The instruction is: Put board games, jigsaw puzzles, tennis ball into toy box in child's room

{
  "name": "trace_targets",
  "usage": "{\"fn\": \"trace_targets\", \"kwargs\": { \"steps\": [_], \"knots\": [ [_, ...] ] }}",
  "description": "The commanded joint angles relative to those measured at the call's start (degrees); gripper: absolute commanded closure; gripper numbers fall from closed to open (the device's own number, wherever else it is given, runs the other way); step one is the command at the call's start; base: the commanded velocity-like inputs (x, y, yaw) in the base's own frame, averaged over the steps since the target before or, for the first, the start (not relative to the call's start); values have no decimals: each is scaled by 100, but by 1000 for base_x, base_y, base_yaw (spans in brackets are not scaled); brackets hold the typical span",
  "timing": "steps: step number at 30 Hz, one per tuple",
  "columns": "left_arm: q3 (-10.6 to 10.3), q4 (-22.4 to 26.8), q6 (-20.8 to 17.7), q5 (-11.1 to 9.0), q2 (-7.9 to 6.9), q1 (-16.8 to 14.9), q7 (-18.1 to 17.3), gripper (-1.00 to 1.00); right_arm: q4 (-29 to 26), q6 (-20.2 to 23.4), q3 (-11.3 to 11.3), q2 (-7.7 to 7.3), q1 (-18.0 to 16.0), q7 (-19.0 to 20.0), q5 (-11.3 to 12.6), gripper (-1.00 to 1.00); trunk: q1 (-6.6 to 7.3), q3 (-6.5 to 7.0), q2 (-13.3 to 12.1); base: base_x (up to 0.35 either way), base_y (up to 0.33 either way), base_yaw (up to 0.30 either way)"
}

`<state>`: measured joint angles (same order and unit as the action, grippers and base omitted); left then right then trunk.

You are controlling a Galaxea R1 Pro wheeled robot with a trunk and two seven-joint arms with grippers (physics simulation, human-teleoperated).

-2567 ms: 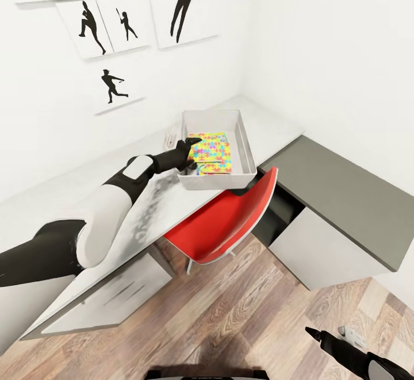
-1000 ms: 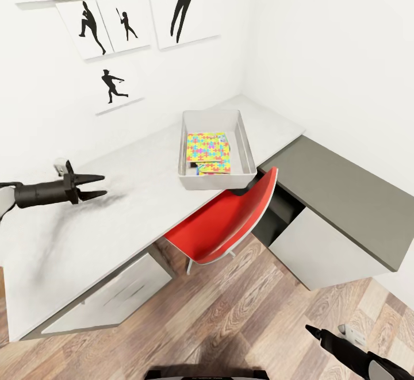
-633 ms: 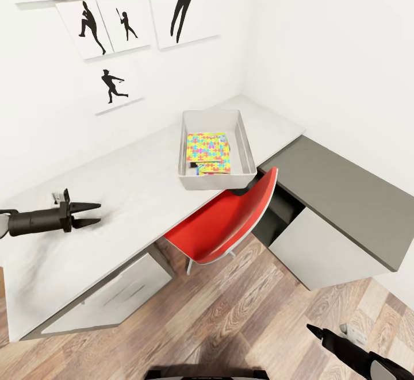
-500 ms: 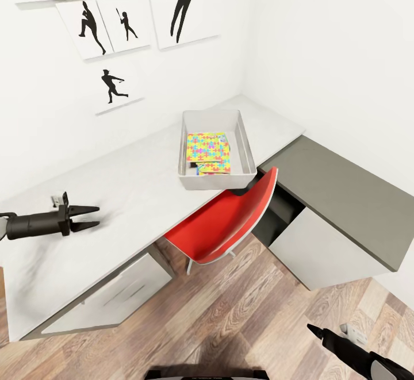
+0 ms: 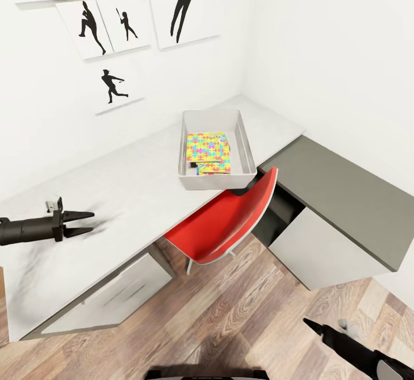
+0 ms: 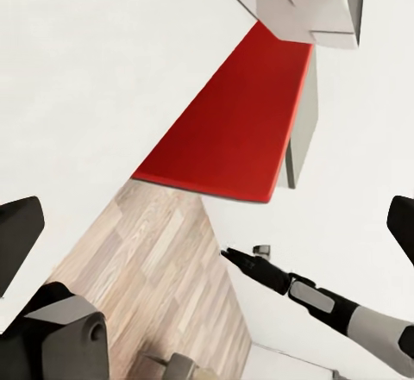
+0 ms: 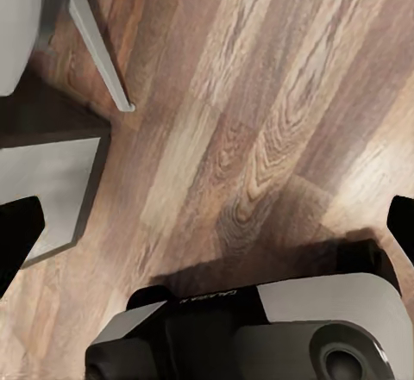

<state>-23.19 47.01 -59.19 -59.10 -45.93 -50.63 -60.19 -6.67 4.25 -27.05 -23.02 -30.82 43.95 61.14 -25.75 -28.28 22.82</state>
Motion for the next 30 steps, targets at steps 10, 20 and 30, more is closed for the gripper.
{"fn": "trace_targets", "kwargs": {
  "steps": [10,20,30],
  "knots": [
    [-28,-8,-14,136,-12,-9,-2,-100,16,175,-27,-619,5,1934,90,-100,-3,-9,10,0,0,0],
    [-29,173,-21,161,58,-9,85,-100,-334,896,1,-1580,-2,2920,103,-100,-3,-9,10,0,0,0],
    [-5,685,-63,206,50,-463,269,-100,-3217,2741,111,-2036,-183,2131,22,-100,-3,-9,10,0,0,0]
  ]
}}
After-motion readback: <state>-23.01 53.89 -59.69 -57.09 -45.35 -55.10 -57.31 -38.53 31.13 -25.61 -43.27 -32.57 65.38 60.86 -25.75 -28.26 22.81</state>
